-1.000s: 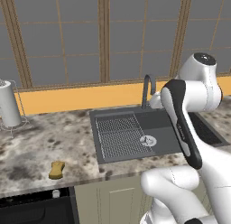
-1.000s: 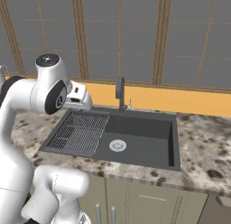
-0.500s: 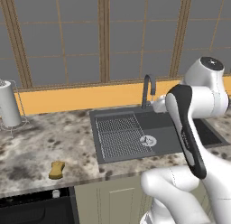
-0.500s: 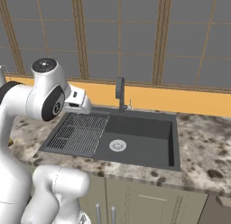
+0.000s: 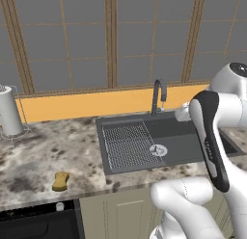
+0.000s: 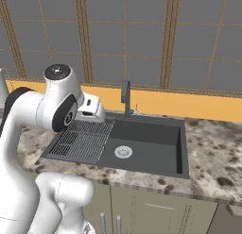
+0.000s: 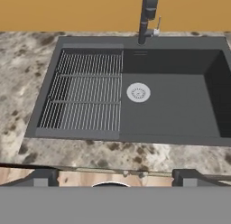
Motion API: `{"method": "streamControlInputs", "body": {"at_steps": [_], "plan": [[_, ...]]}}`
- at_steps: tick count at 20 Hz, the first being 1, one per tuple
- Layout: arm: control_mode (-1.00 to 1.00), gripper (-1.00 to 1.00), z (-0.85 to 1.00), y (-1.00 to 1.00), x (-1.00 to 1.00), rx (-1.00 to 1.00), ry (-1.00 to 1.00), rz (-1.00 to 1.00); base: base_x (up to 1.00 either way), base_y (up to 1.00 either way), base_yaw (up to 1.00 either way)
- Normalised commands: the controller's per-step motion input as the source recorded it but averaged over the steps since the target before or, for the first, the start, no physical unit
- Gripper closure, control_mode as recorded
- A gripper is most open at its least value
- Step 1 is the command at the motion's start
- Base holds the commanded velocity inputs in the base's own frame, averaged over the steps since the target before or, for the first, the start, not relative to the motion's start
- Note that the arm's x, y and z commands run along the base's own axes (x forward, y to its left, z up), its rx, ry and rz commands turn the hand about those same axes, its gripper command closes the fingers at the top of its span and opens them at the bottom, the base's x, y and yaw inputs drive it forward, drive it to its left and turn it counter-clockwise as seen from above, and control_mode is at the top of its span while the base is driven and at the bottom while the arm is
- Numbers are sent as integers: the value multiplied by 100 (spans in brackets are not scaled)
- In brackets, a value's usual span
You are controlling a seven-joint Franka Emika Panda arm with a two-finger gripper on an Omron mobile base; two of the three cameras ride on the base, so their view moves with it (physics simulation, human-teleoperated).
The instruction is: Soak the sponge with water for a few seconds and then drop it inside the sink.
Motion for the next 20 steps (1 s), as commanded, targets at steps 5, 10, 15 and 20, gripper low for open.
{"method": "streamControlInputs", "body": {"at_steps": [5,10,15,20], "plan": [[-100,-100,0,-37,-4,0,0,0,0,0,0],[-100,-100,0,-38,0,0,0,0,0,0,0],[-100,-100,0,-28,-3,0,0,0,0,0,0],[-100,-100,0,-26,-1,0,0,0,0,0,0]]}}
